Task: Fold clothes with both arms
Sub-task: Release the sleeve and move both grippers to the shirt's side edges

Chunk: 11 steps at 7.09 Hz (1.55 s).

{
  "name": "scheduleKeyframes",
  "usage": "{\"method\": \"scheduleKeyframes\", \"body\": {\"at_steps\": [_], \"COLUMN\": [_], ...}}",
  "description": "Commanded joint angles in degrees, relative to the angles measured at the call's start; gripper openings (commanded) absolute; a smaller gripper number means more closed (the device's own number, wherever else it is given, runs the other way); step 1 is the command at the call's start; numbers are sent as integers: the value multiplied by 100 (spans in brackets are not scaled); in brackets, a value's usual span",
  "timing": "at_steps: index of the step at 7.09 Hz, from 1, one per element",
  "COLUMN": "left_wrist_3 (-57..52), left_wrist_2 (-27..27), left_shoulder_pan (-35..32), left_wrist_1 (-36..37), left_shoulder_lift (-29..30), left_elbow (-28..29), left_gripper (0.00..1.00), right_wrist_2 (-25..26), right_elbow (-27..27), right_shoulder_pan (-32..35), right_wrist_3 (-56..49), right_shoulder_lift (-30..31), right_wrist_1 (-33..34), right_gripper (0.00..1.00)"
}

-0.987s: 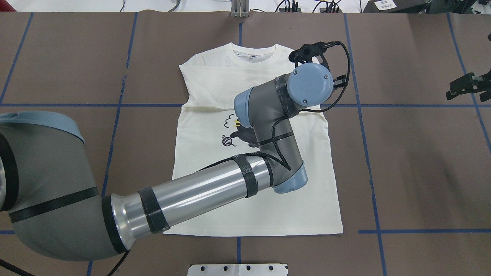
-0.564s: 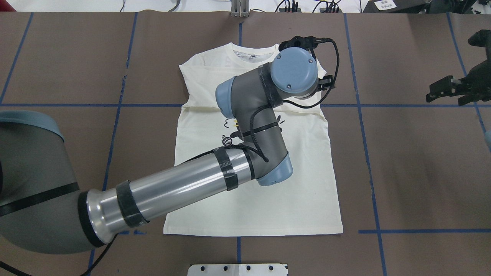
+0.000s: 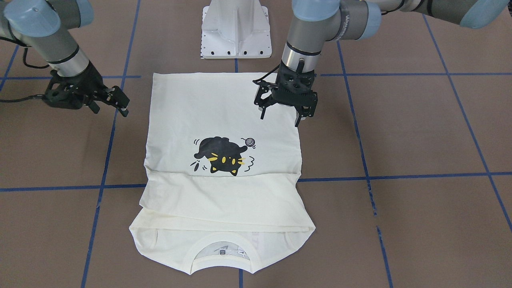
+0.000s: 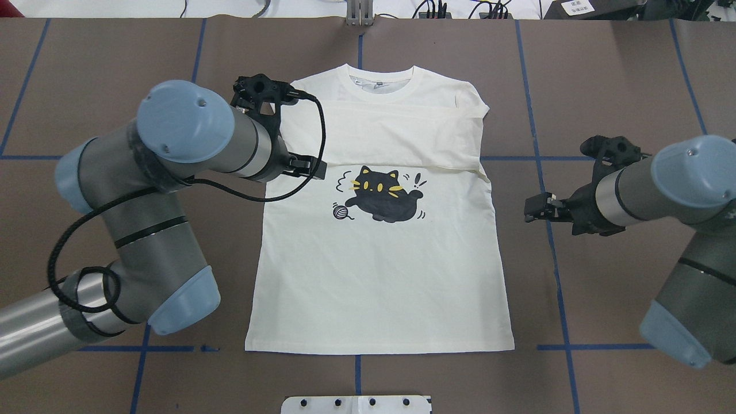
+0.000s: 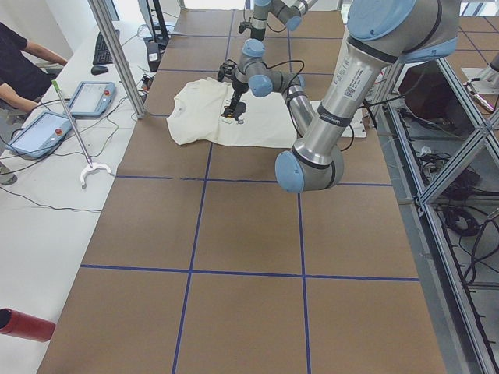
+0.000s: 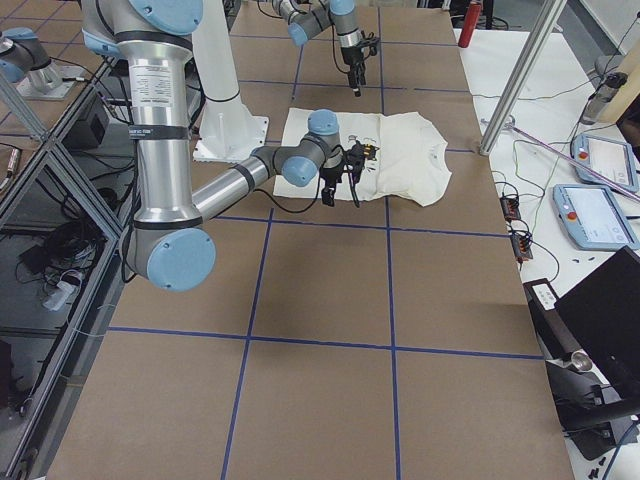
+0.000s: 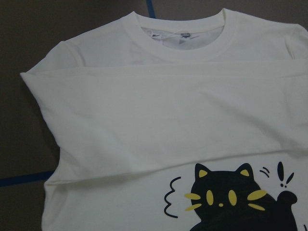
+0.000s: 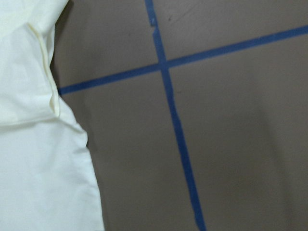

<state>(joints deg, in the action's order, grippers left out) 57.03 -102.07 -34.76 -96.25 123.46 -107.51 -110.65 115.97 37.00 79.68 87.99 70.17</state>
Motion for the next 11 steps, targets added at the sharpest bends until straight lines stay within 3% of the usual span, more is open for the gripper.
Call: {"method": "scheduleKeyframes", "body": {"at_steps": [1, 2, 3, 5, 10, 11], "left_wrist_3": [-16, -25, -25, -26, 72, 115], "left_wrist_2": [-181, -225, -234, -217, -463, -472], "left_shoulder_pan": [-83, -127, -293, -286, -260, -225], "left_wrist_1": [194, 734, 1253, 1618, 1741, 1715], "left_shoulder_lift": [-383, -384, -375, -384, -393, -671], "left_elbow": [-741, -1667, -2120, -1626, -1710, -1720], "left_gripper": [100, 100, 100, 100, 100, 100], "right_wrist_2": [682, 746, 808, 808, 835, 843], "right_elbow": [634, 759, 786, 551, 374, 243], "right_shoulder_pan": [-1066, -1376, -1475, -1834, -2002, -2108], "right_wrist_3": [835, 969, 988, 1005, 1365, 1409], "right_shoulder_lift": [287, 315, 184, 227, 236, 184], "right_wrist_1": [-21, 5, 14, -3, -30, -30], "right_gripper": [100, 100, 100, 100, 100, 100]}}
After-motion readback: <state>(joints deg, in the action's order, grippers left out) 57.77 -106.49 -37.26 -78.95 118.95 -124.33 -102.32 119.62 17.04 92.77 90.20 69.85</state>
